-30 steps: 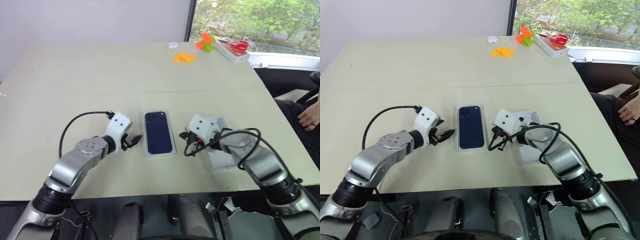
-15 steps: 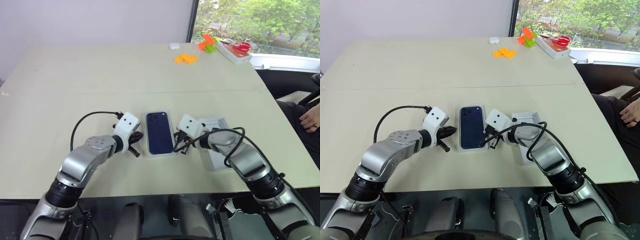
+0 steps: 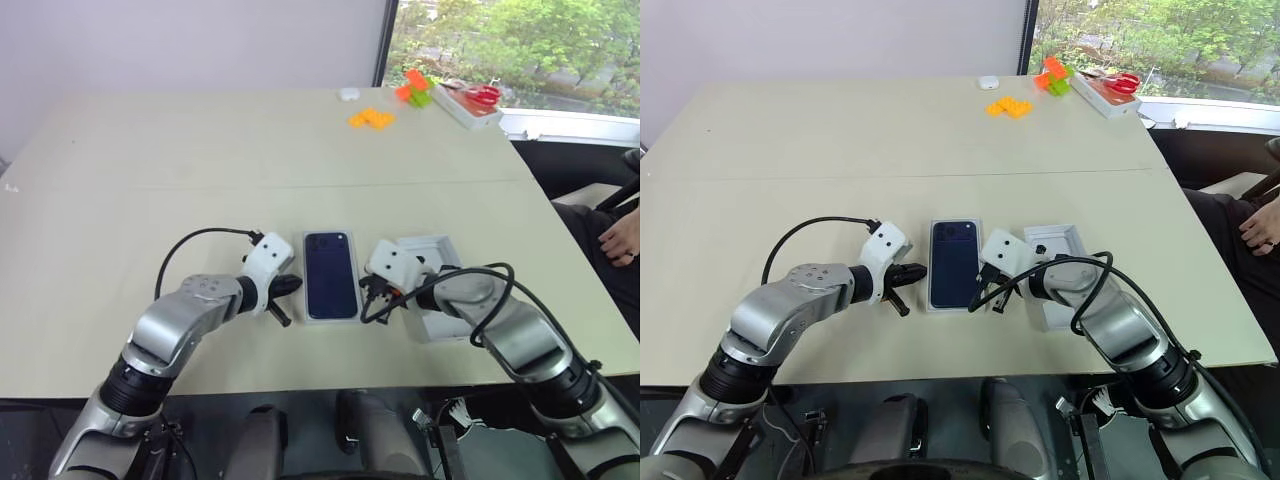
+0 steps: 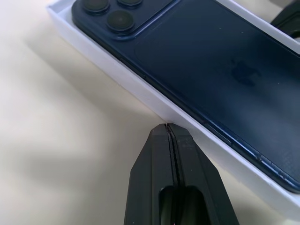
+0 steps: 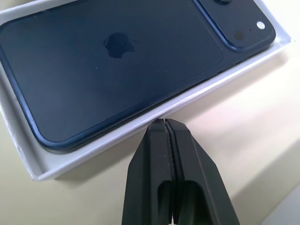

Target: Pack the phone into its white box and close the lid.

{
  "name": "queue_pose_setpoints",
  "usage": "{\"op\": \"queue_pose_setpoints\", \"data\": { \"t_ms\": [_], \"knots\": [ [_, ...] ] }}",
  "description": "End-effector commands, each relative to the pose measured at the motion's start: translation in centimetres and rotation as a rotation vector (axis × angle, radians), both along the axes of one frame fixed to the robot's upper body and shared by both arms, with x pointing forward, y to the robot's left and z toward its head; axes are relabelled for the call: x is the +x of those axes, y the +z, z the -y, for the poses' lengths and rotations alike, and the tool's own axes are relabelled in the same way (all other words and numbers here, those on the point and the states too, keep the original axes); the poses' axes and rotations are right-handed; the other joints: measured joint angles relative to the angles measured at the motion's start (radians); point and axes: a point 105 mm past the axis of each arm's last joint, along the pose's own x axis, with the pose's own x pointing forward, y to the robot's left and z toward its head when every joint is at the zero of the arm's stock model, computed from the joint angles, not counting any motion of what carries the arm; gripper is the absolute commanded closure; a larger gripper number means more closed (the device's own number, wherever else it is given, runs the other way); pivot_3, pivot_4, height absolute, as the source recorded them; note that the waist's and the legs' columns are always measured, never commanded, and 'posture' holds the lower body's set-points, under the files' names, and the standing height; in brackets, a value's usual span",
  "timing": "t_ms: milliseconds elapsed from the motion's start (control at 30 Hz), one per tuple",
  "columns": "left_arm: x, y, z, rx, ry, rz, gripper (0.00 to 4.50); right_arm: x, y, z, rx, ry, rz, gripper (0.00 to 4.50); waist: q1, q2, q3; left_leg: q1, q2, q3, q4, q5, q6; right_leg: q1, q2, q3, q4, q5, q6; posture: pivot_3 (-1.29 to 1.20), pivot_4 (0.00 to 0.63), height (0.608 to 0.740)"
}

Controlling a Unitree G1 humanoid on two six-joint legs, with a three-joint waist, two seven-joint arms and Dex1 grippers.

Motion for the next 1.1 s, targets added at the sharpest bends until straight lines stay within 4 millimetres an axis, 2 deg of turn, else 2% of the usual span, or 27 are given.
{"op": "queue_pose_setpoints", "data": {
  "t_ms": [33,333,800,1000,1100],
  "knots": [
    [-2.3,0.5,3.4,-0.054,-0.176,-0.021,4.47,-1.1,1.3,-1.5,0.047,0.076,0.033,4.5,0.0,0.0,0.0,0.0,0.0,0.0,0.0,0.0,0.0,0.0,0.0,0.0,0.0,0.0,0.0,0.0,0.15,0.727],
    [-2.1,0.4,3.4,-0.04,-0.167,-0.017,4.47,-1.8,0.8,-0.7,0.034,0.064,0.002,4.5,0.001,0.0,0.0,0.001,0.0,0.0,0.0,0.0,0.0,0.001,0.0,0.0,0.0,0.0,0.0,0.0,0.15,0.727],
    [-1.6,0.4,3.5,-0.04,-0.141,-0.007,4.47,-2.1,0.7,-0.7,0.026,0.079,-0.012,4.5,0.001,0.0,0.0,0.001,0.0,0.0,0.0,0.0,0.0,0.001,0.0,0.0,0.0,-0.001,0.0,0.0,0.15,0.727],
    [-2.2,1.0,1.5,-0.058,-0.124,-0.001,4.47,-1.9,1.6,1.0,0.016,0.053,-0.014,4.5,-0.001,0.0,0.0,0.001,0.0,0.0,0.0,-0.001,0.002,0.001,0.0,0.0,-0.001,-0.001,0.001,0.0,0.15,0.727],
    [-2.0,1.6,-0.1,-0.064,-0.094,0.033,4.5,-2.3,2.4,1.8,0.049,0.041,-0.038,3.62,-0.003,0.0,0.0,0.001,0.0,0.0,0.0,-0.001,0.002,0.001,0.001,0.0,0.0,-0.001,0.001,0.0,0.15,0.727]
  ]
}}
